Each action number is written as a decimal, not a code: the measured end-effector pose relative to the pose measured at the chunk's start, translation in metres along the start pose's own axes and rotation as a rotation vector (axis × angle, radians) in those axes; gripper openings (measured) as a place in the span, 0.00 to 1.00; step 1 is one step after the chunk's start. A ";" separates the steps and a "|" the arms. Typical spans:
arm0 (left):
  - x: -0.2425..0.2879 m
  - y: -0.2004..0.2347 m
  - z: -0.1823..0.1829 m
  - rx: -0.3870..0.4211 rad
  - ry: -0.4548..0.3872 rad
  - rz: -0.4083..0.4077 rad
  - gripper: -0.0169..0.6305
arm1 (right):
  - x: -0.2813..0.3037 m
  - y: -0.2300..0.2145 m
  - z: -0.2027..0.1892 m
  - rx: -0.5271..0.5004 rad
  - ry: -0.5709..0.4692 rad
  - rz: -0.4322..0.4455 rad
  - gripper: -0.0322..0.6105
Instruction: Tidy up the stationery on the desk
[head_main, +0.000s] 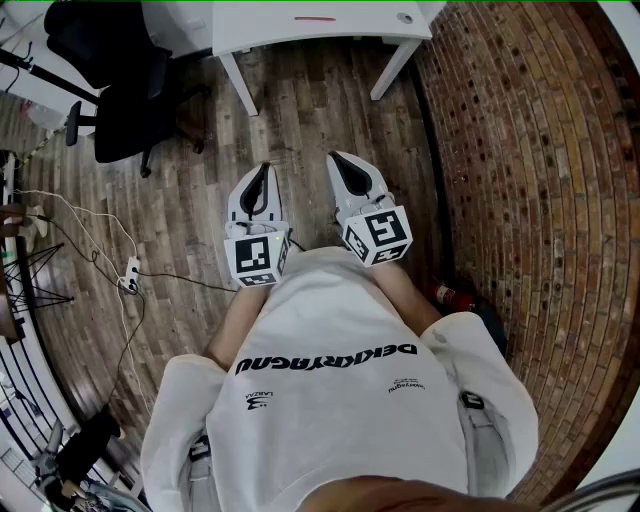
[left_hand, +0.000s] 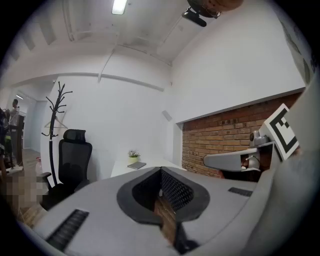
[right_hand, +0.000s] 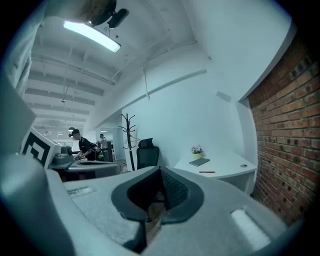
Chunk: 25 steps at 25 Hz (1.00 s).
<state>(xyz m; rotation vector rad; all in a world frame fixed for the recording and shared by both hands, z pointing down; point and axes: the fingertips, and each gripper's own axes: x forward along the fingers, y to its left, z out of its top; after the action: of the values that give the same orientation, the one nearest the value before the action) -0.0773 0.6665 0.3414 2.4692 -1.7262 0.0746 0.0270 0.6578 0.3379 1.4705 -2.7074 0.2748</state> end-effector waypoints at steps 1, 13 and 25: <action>0.001 0.001 0.000 -0.001 0.000 -0.001 0.02 | 0.001 0.000 0.000 0.010 -0.005 0.000 0.05; 0.003 0.026 -0.013 -0.024 0.008 -0.032 0.02 | 0.017 0.005 -0.006 0.043 -0.007 -0.053 0.05; 0.044 0.053 -0.015 -0.022 0.007 -0.004 0.02 | 0.061 -0.004 0.000 -0.027 -0.010 -0.052 0.05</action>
<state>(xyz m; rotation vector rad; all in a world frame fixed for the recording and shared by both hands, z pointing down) -0.1108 0.6094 0.3652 2.4534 -1.7106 0.0628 -0.0027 0.6051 0.3463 1.5355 -2.6649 0.2281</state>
